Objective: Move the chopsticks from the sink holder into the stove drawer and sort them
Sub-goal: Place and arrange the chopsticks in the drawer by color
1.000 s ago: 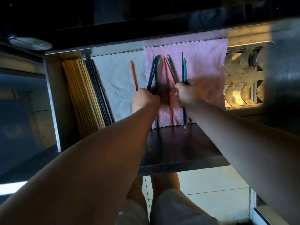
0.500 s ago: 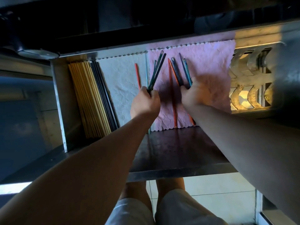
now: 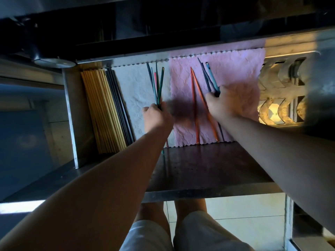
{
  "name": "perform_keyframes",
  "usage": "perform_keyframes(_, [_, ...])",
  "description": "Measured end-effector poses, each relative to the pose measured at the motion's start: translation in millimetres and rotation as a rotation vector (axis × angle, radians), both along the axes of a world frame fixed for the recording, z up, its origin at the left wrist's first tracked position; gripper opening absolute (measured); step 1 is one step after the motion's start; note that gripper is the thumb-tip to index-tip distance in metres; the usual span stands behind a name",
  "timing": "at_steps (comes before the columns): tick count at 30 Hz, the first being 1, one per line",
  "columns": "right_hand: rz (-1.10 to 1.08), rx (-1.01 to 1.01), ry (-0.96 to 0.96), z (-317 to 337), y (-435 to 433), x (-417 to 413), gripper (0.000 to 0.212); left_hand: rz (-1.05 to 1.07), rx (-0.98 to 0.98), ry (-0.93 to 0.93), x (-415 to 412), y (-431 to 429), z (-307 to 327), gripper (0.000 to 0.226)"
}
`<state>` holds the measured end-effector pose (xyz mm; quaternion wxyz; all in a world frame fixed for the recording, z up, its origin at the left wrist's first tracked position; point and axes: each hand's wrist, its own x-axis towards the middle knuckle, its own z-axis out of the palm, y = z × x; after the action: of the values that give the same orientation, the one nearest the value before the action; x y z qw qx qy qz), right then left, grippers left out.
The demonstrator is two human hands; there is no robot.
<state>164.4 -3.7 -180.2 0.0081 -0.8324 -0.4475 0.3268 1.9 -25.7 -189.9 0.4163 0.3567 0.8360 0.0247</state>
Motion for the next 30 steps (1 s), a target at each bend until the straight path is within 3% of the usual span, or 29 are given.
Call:
perform_keyframes(4, [-0.075, 0.055, 0.139, 4, -8, -3, 0.013, 0.036, -0.042, -0.026, 5, 10, 1, 0.046])
perform_keyframes(10, [-0.171, 0.075, 0.318, 4, -14, -10, 0.01, 0.079, -0.025, -0.075, 15, 13, 10, 0.04])
perform_keyframes(18, [-0.175, 0.042, 0.364, 9, -12, -10, 0.015, 0.16, -0.015, -0.148, 20, 9, 15, 0.037])
perform_keyframes(23, [-0.259, 0.055, 0.547, 1, -13, -18, 0.03, 0.188, -0.029, -0.328, 22, 3, 9, 0.05])
perform_keyframes(28, [-0.339, -0.003, 0.68, 1, -12, -34, 0.028, 0.174, -0.04, -0.34, 18, 1, 13, 0.032])
perform_keyframes(30, [-0.353, 0.003, 0.674, 0, -13, -38, 0.03, 0.23, -0.047, -0.446, 16, 0, 13, 0.03])
